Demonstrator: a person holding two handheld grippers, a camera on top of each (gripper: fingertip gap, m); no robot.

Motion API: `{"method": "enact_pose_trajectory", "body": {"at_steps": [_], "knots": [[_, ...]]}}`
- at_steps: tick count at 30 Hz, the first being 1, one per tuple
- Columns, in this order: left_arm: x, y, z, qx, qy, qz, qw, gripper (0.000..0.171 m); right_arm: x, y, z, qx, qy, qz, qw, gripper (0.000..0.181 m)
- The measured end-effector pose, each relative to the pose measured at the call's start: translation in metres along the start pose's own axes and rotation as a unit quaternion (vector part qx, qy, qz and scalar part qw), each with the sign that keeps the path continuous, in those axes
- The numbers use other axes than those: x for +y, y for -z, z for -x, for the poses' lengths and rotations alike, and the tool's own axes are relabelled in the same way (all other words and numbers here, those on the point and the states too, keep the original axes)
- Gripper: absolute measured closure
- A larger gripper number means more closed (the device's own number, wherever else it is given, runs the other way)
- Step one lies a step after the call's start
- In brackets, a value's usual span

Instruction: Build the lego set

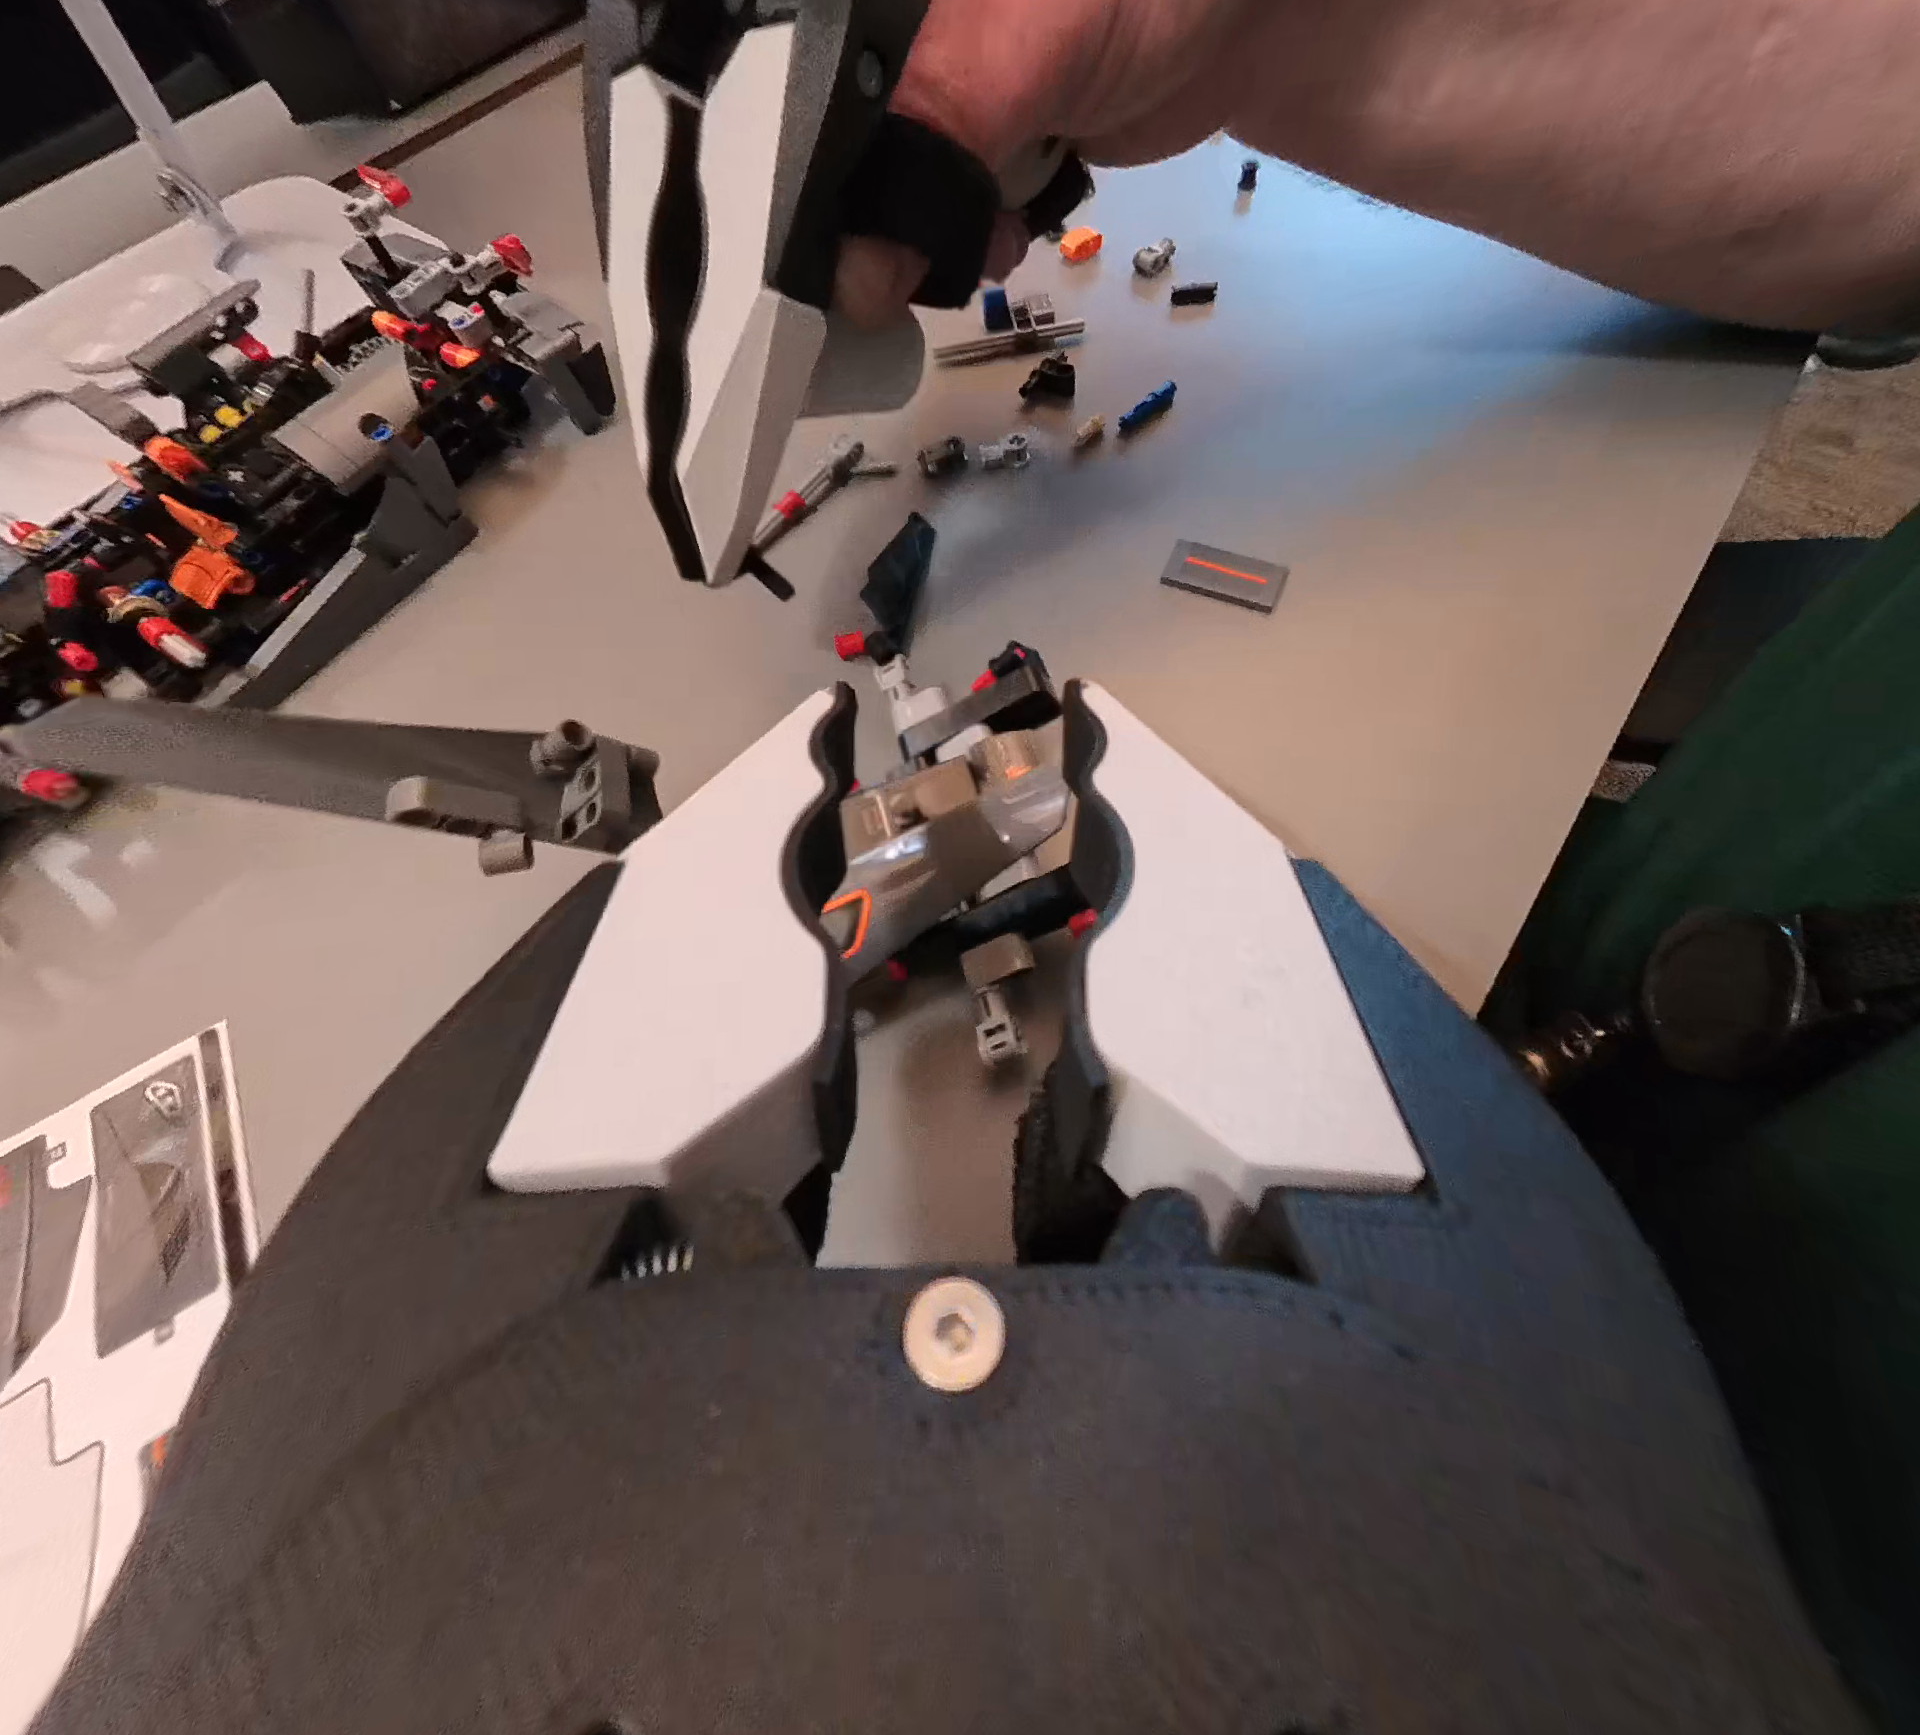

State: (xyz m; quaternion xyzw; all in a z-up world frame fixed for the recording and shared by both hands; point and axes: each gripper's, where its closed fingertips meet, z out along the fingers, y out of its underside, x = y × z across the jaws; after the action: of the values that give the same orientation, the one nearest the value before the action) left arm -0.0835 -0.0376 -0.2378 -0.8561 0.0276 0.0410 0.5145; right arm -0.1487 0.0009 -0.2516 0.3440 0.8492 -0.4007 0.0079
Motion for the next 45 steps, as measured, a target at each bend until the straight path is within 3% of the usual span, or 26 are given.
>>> {"method": "enact_pose_trajectory", "body": {"at_steps": [6, 12, 18, 22, 29, 38, 45], "knots": [[-0.007, 0.012, 0.008, -0.015, 0.012, -0.024, 1.000, 0.132, -0.027, 0.018, 0.009, -0.018, 0.013, -0.077, 0.997, 0.177], [-0.018, 0.029, 0.025, -0.041, 0.039, -0.061, 0.997, 0.135, -0.064, 0.034, 0.038, -0.086, 0.032, -0.177, 0.980, 0.177], [-0.027, 0.041, 0.035, -0.040, 0.082, -0.100, 0.991, 0.136, -0.083, 0.027, 0.064, -0.149, 0.052, -0.211, 0.965, 0.177], [-0.034, 0.043, 0.034, -0.002, 0.150, -0.141, 0.979, 0.138, -0.093, 0.025, 0.078, -0.161, 0.088, -0.237, 0.954, 0.177], [-0.052, 0.055, 0.038, 0.094, 0.273, -0.235, 0.928, 0.152, -0.101, 0.029, 0.089, -0.131, 0.170, -0.261, 0.941, 0.177], [-0.064, 0.059, 0.036, 0.182, 0.341, -0.276, 0.880, 0.158, -0.100, 0.018, 0.096, -0.060, 0.268, -0.225, 0.935, 0.177], [-0.066, 0.058, 0.037, 0.187, 0.340, -0.283, 0.877, 0.169, -0.103, 0.021, 0.096, -0.034, 0.281, -0.227, 0.932, 0.177]]}}
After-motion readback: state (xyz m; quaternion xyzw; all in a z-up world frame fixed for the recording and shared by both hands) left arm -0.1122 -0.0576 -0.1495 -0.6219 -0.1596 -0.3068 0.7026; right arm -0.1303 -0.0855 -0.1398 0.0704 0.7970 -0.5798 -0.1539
